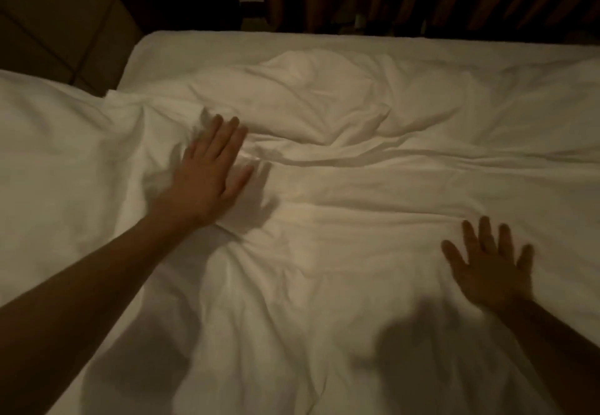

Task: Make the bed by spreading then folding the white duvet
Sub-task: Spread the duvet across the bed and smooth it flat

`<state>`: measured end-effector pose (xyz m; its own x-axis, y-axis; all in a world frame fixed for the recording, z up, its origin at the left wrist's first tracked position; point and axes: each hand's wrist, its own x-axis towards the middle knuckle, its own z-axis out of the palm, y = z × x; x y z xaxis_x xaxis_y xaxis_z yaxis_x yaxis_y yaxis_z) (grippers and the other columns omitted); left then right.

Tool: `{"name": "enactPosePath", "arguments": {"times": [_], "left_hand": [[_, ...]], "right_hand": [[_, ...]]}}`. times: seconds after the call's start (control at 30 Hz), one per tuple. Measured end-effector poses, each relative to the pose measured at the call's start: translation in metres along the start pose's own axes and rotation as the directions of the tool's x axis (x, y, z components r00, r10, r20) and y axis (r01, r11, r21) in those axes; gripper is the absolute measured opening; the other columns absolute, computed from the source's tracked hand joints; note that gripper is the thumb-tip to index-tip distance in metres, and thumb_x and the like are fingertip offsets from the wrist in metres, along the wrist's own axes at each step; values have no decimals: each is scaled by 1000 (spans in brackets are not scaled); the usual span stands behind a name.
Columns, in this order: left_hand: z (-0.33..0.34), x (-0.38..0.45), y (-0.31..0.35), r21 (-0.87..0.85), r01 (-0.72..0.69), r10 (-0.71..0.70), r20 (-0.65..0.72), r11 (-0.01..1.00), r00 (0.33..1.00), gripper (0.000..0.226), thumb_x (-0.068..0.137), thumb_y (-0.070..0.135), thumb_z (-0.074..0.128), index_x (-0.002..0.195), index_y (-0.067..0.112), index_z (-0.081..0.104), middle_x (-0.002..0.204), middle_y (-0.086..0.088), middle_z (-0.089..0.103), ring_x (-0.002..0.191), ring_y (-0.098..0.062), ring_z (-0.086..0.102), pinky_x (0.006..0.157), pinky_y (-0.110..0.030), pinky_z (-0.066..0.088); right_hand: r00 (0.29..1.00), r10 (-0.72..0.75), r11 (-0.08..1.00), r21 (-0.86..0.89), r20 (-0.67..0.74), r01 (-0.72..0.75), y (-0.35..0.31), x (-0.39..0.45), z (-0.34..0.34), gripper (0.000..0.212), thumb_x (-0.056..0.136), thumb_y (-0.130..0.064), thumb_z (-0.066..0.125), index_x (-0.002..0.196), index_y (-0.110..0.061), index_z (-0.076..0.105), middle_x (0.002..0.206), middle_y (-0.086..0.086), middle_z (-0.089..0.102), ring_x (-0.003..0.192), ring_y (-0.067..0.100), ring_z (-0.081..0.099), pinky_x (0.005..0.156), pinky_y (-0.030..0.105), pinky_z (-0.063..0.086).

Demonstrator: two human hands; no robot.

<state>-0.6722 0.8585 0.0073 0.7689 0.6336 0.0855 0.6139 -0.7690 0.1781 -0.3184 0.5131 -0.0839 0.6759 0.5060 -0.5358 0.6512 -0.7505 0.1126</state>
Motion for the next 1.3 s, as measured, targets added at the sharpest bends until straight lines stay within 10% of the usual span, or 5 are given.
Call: {"name": "enactPosePath", "arguments": {"times": [0.33,0.6,0.77,1.1,1.3], "left_hand": [[-71,-142,-49,356,-168,117,160,919,980,56,106,48,24,158,27,32,166,-4,22,154,-32,14,121,-55,19],[-101,-240,-196,493,200,-333,197,847,922,61,102,55,20,159,32,27,167,5,20,155,-26,11,121,-60,10],[-138,-245,-225,309,644,-681,20,700,732,72,97,70,9,160,37,6,170,-2,3,154,-34,-4,117,-66,3],[-137,-249,-213,23,847,-846,82,531,528,95,79,85,18,121,4,43,117,-32,60,104,-50,60,85,-51,47],[-187,-274,-264,201,801,-792,-142,564,594,82,90,80,17,114,5,40,105,-32,59,91,-55,58,72,-51,43]], "right_hand": [[605,-604,625,163,-519,764,-346,-218,5,68,103,-63,20,161,-27,19,169,0,10,156,25,6,122,54,8],[900,-401,894,143,-170,425,-299,-191,91,72,94,-77,11,157,-42,22,163,-3,32,148,34,32,112,67,25],[989,-144,989,-11,37,145,-203,-173,70,92,75,-73,-22,160,-39,-4,152,-14,-30,155,23,-8,121,58,6],[599,-644,625,125,-475,771,-431,-275,-1,65,101,-66,7,160,-39,-1,169,-5,-5,156,22,-7,122,52,-3],[690,-633,700,120,-352,704,-426,-271,25,68,97,-71,0,158,-43,-8,166,-11,-20,153,22,-22,121,62,3]]}}
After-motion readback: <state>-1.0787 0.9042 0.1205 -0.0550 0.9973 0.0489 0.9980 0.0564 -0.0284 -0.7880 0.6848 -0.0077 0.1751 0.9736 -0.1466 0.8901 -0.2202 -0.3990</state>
